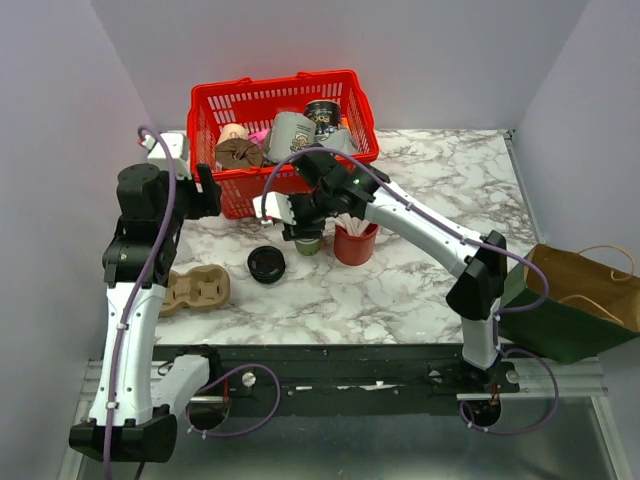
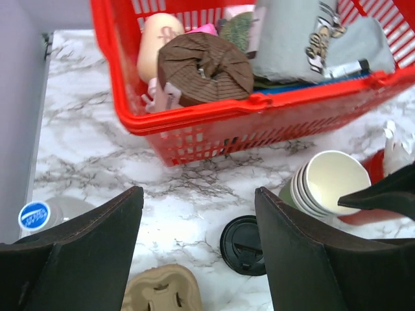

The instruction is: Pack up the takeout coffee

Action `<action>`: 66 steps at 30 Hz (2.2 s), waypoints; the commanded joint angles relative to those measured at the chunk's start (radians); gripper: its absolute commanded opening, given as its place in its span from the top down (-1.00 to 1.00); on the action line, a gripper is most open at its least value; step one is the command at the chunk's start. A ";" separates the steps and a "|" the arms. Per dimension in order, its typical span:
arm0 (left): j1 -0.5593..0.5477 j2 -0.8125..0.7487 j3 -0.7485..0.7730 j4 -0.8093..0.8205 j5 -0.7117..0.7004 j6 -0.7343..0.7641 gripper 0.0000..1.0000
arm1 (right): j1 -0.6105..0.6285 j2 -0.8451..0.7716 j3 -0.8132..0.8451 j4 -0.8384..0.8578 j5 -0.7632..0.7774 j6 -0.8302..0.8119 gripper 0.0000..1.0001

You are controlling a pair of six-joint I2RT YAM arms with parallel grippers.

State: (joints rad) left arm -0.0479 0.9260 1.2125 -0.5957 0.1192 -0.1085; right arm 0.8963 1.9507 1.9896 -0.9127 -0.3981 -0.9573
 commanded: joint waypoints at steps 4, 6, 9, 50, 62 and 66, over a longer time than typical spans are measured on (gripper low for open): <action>0.092 -0.036 0.025 -0.072 0.030 -0.157 -0.55 | -0.005 0.050 0.014 -0.031 0.126 0.019 -0.08; 0.097 -0.052 0.018 -0.075 0.034 -0.152 -0.55 | -0.004 0.056 0.006 -0.031 0.140 0.035 -0.04; 0.102 -0.065 0.004 -0.078 0.034 -0.142 -0.55 | -0.005 0.070 0.009 -0.051 0.162 0.060 0.00; 0.135 -0.081 -0.063 -0.046 0.099 -0.166 -0.55 | -0.007 0.090 0.025 -0.080 0.189 0.072 0.99; 0.134 -0.102 -0.309 0.046 0.282 -0.249 -0.52 | -0.010 -0.009 0.041 0.026 0.199 0.121 0.99; 0.135 -0.124 -0.435 0.189 0.375 -0.322 -0.52 | -0.008 -0.042 -0.024 0.100 0.215 0.135 0.99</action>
State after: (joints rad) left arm 0.0792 0.8318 0.8783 -0.5571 0.3477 -0.3378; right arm 0.8906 1.9850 2.0014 -0.9199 -0.2169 -0.8524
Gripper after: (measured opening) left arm 0.762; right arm 0.016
